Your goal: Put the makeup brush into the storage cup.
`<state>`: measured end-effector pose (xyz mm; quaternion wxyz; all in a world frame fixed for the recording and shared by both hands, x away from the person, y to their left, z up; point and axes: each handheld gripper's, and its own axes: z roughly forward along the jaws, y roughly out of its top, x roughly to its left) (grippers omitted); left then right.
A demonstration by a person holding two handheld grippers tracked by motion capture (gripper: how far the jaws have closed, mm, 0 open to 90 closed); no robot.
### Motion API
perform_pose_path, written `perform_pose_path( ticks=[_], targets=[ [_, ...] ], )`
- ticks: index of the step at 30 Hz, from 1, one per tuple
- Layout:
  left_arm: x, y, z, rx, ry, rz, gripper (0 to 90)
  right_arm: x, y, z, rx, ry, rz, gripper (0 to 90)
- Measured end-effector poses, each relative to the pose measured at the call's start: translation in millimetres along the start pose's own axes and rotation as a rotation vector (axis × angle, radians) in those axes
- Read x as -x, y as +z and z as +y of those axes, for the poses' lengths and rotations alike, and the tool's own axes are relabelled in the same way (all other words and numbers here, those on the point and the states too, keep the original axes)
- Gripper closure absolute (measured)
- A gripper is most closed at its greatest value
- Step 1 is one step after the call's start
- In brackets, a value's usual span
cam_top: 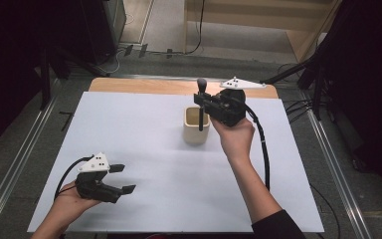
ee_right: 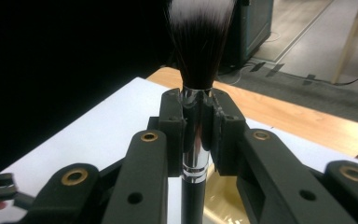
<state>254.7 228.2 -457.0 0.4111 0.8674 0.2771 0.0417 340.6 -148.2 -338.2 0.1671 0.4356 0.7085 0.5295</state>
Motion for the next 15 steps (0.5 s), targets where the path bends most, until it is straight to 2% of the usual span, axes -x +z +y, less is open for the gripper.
perform_pose_path(
  ticks=[6,15],
  targets=[
    [0.2,1.0,0.1,-0.006,-0.003,-0.002,20.2,5.2,4.3,4.5,-0.001,0.0,-0.02,77.9],
    [0.3,1.6,0.1,-0.005,0.0,-0.002,20.2,12.5,15.4,3.3,0.026,0.007,-0.043,77.9]
  ],
)
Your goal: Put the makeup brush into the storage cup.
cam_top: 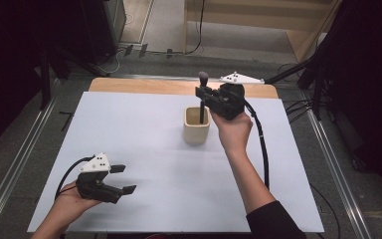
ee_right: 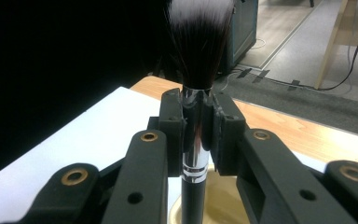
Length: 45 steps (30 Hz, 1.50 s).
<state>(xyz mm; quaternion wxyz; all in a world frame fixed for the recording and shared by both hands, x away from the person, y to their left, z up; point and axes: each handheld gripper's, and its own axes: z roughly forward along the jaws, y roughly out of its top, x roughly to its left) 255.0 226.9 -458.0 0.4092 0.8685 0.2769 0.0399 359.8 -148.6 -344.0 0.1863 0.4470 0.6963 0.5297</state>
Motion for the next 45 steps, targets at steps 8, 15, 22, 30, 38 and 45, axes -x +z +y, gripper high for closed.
perform_pose_path(
  ticks=[8,15,22,30,38,45],
  targets=[
    [-0.6,-0.7,-0.1,0.003,-0.004,-0.003,20.3,2.6,10.8,-2.6,0.016,-0.004,-0.041,77.9],
    [-0.1,-0.5,0.2,0.002,0.002,-0.007,20.5,5.1,19.3,-5.7,0.016,-0.009,-0.06,77.9],
    [0.7,-0.3,0.6,0.005,0.001,-0.014,20.5,4.1,28.3,-8.5,0.039,-0.016,-0.084,77.8],
    [0.7,-0.4,0.5,0.007,0.002,-0.016,20.6,4.0,36.4,-13.6,0.035,-0.039,-0.103,77.9],
    [0.9,-0.4,0.6,0.005,0.002,-0.017,20.6,2.6,42.5,-18.7,0.029,-0.052,-0.116,77.9],
    [1.2,-0.1,0.7,0.001,0.002,-0.021,20.6,4.7,47.3,-28.6,0.034,-0.046,-0.12,77.9]
  ],
)
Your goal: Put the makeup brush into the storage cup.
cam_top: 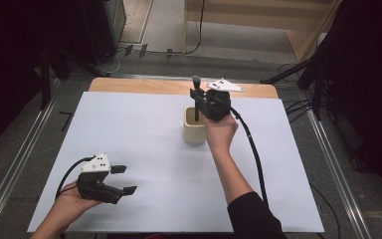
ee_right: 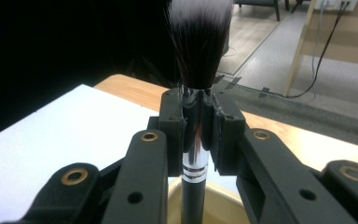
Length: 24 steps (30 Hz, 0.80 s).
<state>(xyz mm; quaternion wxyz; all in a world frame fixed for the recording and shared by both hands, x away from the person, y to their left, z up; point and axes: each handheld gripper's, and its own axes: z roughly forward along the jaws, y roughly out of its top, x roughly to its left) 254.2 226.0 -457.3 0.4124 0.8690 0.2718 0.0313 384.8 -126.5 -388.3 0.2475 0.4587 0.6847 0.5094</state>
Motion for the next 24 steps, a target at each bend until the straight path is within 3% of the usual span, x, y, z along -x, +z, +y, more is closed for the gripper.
perform_pose_path(
  ticks=[11,24],
  targets=[
    [0.0,0.2,0.1,0.001,0.001,0.0,20.7,4.0,6.4,-21.4,-0.031,0.015,0.004,77.9],
    [0.1,0.5,0.2,-0.001,0.005,-0.001,20.8,5.6,5.6,-31.8,-0.033,0.017,0.013,77.7]
  ],
)
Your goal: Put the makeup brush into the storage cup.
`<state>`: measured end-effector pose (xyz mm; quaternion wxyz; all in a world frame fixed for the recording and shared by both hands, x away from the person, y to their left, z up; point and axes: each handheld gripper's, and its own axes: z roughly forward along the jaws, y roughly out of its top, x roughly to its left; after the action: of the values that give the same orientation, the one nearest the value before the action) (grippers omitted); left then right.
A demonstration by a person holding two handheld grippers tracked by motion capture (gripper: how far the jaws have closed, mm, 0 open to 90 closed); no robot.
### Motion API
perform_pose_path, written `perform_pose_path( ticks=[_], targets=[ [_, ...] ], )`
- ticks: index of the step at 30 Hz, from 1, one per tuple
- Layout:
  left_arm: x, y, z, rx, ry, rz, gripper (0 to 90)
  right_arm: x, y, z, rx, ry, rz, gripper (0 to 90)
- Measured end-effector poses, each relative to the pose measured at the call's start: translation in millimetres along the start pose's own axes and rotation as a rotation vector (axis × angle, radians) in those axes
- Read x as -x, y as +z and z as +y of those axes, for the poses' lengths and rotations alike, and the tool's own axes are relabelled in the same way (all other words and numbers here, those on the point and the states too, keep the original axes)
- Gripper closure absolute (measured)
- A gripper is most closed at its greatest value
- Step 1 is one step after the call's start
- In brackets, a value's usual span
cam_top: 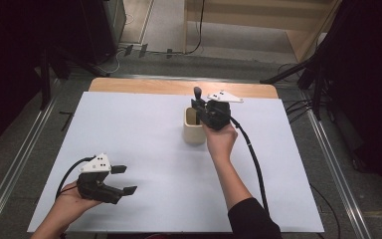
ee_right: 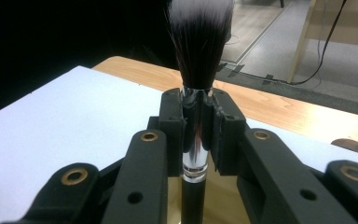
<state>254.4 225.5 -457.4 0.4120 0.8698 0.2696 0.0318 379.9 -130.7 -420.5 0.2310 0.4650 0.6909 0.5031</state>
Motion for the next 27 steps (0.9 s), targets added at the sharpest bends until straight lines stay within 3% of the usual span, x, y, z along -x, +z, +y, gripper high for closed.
perform_pose_path(
  ticks=[4,6,8,9,12,16,19,27],
  targets=[
    [-0.1,-0.1,0.0,0.0,0.0,0.0,20.8,0.4,-0.8,0.4,-0.005,0.0,0.003,76.6],
    [-0.1,-0.3,-0.1,0.001,-0.003,0.0,20.8,0.3,-1.4,1.1,0.009,0.005,0.017,61.4],
    [-0.3,0.2,-0.4,-0.002,-0.002,-0.001,20.8,-1.2,-1.6,1.0,0.034,-0.03,0.001,37.8],
    [-0.2,0.2,-0.4,-0.003,-0.002,0.0,20.8,-2.5,-3.0,1.5,0.03,-0.046,-0.009,32.4],
    [0.1,0.3,-0.1,-0.002,0.001,-0.002,20.8,-4.1,-7.5,2.3,0.027,-0.067,-0.02,27.1],
    [0.4,0.3,0.0,-0.003,0.002,-0.001,20.8,-1.3,-11.6,4.0,-0.004,-0.038,0.012,21.2],
    [0.1,0.1,0.0,-0.002,0.001,0.0,20.8,0.7,-14.8,4.3,-0.032,-0.021,0.039,20.5],
    [0.1,0.3,0.2,-0.004,0.003,0.0,20.8,0.8,-25.1,1.0,-0.077,-0.035,0.078,20.5]
  ],
)
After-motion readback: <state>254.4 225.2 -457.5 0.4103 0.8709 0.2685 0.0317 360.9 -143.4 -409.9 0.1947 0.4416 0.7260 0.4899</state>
